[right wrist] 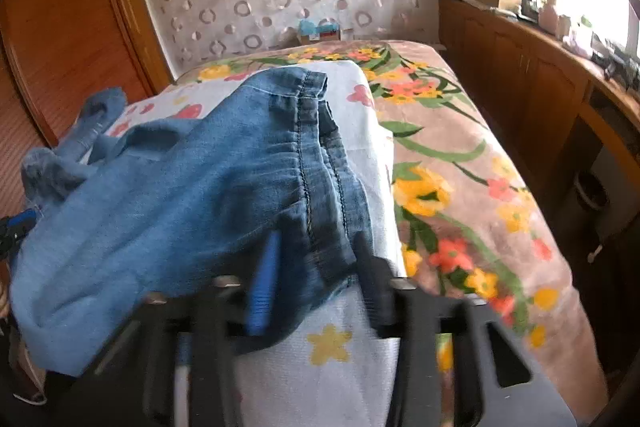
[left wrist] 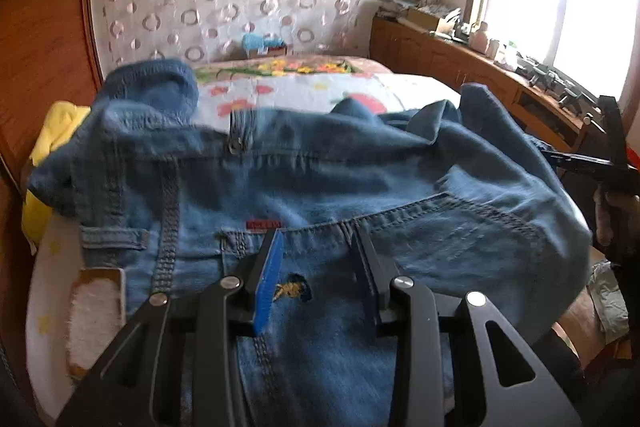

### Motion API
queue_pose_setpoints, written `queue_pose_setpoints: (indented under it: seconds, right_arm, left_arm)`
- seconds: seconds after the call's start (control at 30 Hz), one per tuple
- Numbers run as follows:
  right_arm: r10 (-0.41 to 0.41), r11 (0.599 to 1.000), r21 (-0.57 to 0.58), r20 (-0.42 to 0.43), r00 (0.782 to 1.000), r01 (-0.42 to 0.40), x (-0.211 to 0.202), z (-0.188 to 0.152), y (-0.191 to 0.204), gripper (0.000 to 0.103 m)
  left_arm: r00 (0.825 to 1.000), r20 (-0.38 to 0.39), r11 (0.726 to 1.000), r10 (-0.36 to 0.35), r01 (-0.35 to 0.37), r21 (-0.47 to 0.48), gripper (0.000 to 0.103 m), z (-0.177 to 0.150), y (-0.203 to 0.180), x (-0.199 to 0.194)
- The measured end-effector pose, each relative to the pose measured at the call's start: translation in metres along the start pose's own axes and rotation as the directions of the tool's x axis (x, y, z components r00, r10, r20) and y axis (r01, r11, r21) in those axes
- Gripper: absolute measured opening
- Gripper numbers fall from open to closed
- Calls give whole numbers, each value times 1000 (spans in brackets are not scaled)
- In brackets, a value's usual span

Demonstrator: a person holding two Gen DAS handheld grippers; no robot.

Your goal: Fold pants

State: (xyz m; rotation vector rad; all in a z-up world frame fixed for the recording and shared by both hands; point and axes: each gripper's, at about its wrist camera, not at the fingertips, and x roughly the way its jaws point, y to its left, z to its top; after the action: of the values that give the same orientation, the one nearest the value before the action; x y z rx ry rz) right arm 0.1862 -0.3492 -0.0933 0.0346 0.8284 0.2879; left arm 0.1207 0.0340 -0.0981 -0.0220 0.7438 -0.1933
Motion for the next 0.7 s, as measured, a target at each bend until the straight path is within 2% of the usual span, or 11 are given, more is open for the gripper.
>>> queue_pose_setpoints:
  seconds: [0.13,0.3,0.37,0.47,0.57,0.7]
  right_arm:
    - [6,1000,-15,66,998,-5,-18,1,0,5]
    - [-99,995,28,204,974,95,-72,3,-19,4]
    - [-125,992,61,222,967,114,-88,2,-34,4]
    - [-138,988,91,204,969,121,-99,-9,-52,3]
    - [-138,988,93,158,978,125,-88,-17,-56,3]
    - [-108,988,126,132,985,92,-76,-22,-60,4]
  left_arm:
    - [1000,-17,1000,-2,2,-9,35,-5,0,8]
    - [1000,-30,1000,-6,5,-30,37,-9,-1,14]
    - [1000,-17,999,-6,5,-40,37,-11,-1,14]
    - [1000,-1,999,-2,2,-34,38,-14,-3,15]
    - [1000,2,1000,17,-17,-22,38,-15,-6,16]
    - [1000,-20,1000,5,-6,-24,38,-13,-4,15]
